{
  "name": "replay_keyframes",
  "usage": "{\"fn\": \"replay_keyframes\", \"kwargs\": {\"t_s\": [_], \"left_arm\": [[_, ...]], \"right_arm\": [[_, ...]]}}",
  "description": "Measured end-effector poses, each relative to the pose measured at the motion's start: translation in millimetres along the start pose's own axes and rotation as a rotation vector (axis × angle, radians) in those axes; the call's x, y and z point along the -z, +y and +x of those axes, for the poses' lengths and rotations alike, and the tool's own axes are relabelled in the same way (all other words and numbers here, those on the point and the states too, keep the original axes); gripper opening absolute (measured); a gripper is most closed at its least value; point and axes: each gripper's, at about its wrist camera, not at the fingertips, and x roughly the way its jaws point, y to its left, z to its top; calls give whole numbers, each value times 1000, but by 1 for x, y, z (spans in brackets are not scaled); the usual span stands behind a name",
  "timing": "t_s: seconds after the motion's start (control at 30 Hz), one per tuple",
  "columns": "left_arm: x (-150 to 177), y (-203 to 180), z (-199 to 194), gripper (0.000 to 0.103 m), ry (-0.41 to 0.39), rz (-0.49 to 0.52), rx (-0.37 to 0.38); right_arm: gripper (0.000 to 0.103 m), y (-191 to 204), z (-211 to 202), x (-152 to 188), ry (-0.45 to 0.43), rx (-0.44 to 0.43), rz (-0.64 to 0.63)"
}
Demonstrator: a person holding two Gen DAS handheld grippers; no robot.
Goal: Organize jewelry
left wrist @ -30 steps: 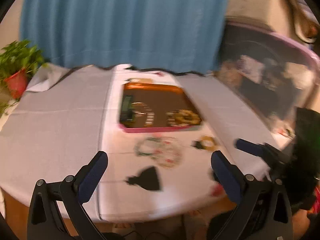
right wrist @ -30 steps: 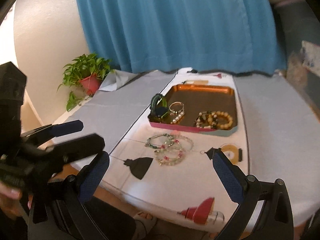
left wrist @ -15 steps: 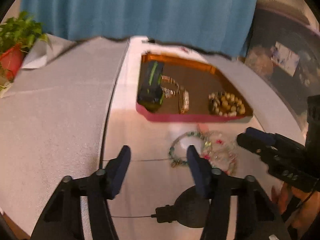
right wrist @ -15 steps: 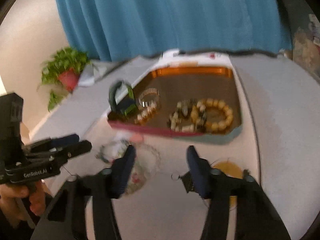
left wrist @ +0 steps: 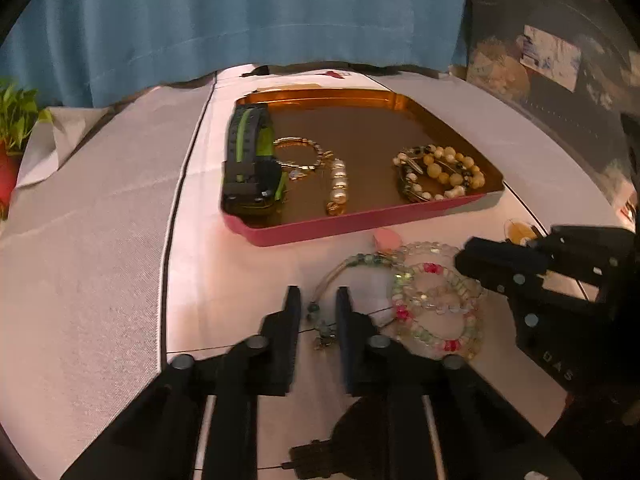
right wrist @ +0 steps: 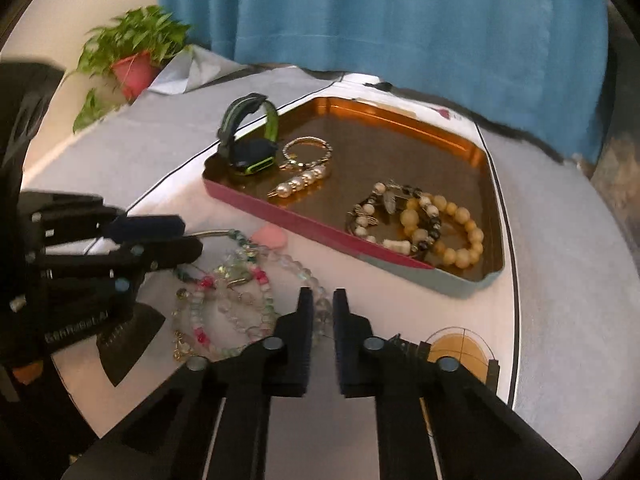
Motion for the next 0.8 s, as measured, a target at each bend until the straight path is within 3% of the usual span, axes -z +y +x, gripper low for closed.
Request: {"fn": "replay_keyframes", "kwargs": {"t_s": [0.13,0.3,0.43,0.6,0.67,0.8], "left_arm": [[1,13,-5,4,-2,-82,16],[5,18,-33,4,-73,-104,-14],[17,24,-40,4,-43,-137,1],[35,17,-38,4,16,-63,-43],[41,19,-39,9,26,-53,-58],[46,20,-39,15,6,-5,-76]], "right_arm": [[8,-4,-5,4,-6,-20,55],[8,-12,-38,4,-96,-22,122],[8,-17,-59,10,-107,-29,152],[8,-19,-62,34,-49,-8,161],[8,-21,-59,44,-14,-1,161],[8,-29,-52,51,11,5,178]]}}
